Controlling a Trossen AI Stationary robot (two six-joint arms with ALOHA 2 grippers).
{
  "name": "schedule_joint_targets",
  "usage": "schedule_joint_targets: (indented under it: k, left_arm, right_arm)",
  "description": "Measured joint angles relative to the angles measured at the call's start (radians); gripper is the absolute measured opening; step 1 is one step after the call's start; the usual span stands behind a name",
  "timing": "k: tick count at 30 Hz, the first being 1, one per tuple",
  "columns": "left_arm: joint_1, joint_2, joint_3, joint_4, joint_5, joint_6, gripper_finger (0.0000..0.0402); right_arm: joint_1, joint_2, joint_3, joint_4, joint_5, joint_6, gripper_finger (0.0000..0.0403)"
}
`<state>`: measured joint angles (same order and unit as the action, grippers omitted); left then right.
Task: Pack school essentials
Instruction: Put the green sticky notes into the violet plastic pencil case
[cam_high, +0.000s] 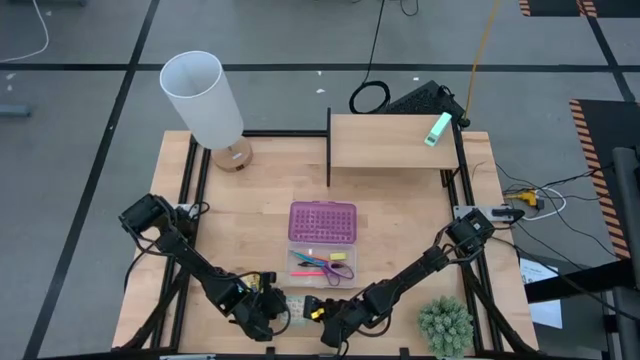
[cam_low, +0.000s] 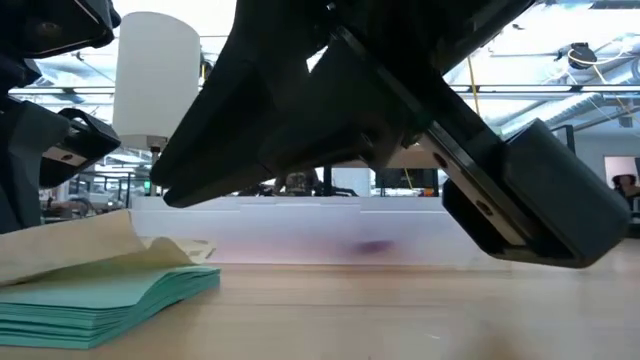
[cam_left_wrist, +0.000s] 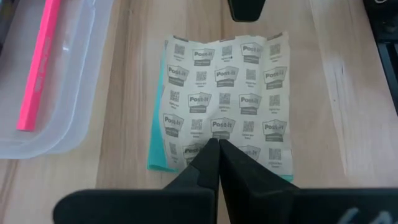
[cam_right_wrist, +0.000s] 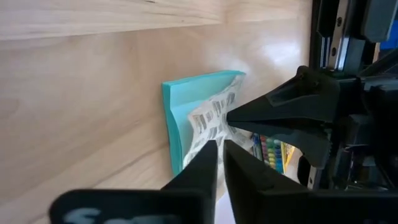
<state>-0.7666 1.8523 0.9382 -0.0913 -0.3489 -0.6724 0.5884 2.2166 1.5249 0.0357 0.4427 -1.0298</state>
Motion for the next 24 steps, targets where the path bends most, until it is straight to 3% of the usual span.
schedule_joint_targets:
  k: [4, 13, 20, 24]
  left_arm:
    - [0.0, 0.0, 0.0, 0.004, -0.005, -0.002, 0.001]
    - [0.0, -0.049, 0.0, 0.008, -0.009, 0.009, 0.001]
    - [-0.016, -0.086, 0.001, 0.035, -0.028, -0.002, 0.0013]
    - [-0.054, -0.073, 0.003, 0.168, -0.05, 0.093, 0.0056]
  right_arm:
    - [0.0, 0.0, 0.0, -0.006, 0.0, 0.003, 0.0003]
    - [-0.001, -0.001, 0.0, -0.085, -0.034, 0.091, 0.0016]
    - [-0.035, -0.002, 0.0, -0.094, -0.133, 0.252, 0.0048]
    - [-0.043, -0.002, 0.0, -0.106, -0.152, 0.293, 0.0078]
